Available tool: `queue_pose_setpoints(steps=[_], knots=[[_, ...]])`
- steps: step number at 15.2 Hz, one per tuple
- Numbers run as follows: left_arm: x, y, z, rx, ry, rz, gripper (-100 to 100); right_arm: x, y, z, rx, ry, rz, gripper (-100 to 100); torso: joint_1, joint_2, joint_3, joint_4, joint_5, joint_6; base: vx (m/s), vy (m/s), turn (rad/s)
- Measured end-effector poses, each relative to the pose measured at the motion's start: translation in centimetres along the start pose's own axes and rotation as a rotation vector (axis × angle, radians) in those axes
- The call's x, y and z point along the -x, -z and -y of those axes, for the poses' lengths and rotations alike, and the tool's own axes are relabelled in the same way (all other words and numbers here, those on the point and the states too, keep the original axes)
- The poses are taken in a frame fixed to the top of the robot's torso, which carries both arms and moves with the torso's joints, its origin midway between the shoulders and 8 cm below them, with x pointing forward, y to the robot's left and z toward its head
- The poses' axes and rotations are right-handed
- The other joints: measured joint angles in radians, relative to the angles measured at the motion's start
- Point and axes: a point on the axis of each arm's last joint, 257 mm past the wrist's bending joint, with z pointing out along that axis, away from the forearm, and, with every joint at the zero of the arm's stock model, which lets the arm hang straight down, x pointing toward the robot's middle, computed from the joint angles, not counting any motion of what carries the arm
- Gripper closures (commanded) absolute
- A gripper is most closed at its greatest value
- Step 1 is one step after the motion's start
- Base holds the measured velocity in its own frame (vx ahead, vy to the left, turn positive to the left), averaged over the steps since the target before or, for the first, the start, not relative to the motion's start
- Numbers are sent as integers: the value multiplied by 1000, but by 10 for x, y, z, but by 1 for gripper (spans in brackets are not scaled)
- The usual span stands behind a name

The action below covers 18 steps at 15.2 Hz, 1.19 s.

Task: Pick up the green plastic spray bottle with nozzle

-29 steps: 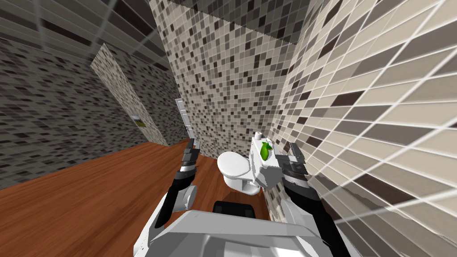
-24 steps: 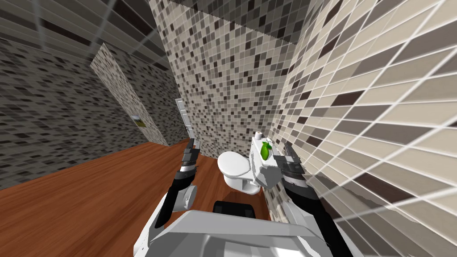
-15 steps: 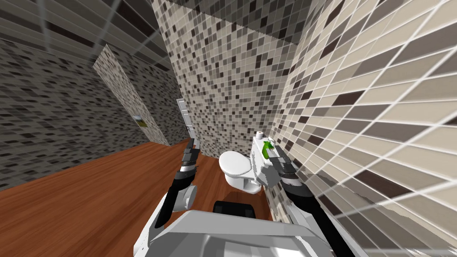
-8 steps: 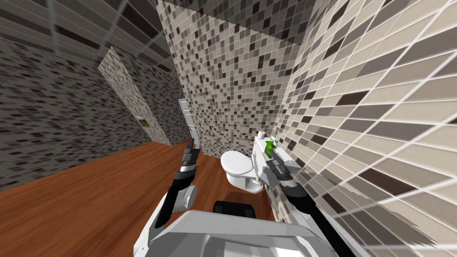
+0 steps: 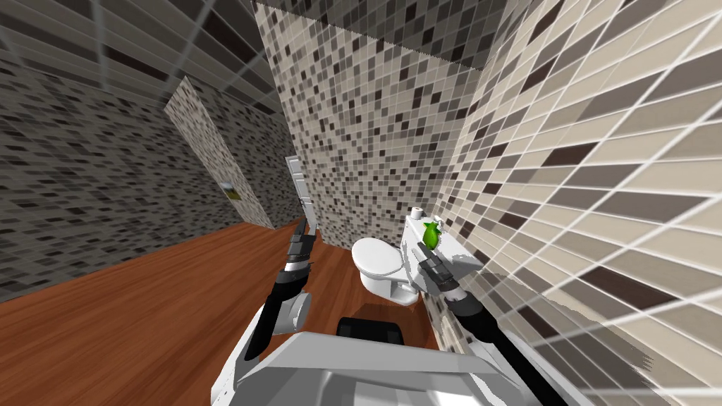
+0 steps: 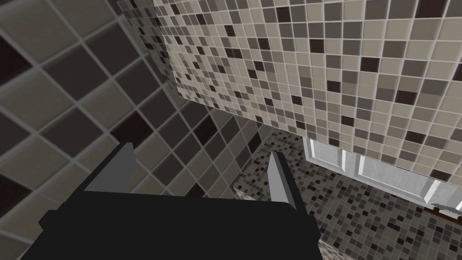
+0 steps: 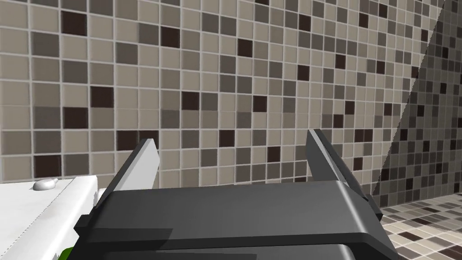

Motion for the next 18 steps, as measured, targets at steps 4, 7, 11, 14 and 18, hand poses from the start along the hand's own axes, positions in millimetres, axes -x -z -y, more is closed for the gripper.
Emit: queue_pose_setpoints(steps=[4, 7, 11, 14, 18], knots=[[0, 0, 0, 0, 0, 0, 0, -4, 14, 32, -83, 5, -70, -100, 2, 0, 0, 0, 0, 0, -17, 82, 33], [0, 0, 0, 0, 0, 0, 0, -5, 23, 53, -140, 17, -116, -100, 1, -1, 0, 0, 0, 0, -9, 67, 28], [0, 0, 0, 0, 0, 0, 0, -1, 40, 77, -212, 35, -166, -100, 0, -1, 0, 0, 0, 0, -9, 63, 37], [0, 0, 0, 0, 0, 0, 0, 4, 53, 98, -272, 52, -203, -100, 0, -1, -1, 0, 0, 0, -4, 67, 43], [0, 0, 0, 0, 0, 0, 0, 15, 79, 127, -372, 78, -255, -100, 2, -1, -1, 0, 0, 0, 0, 80, 50]])
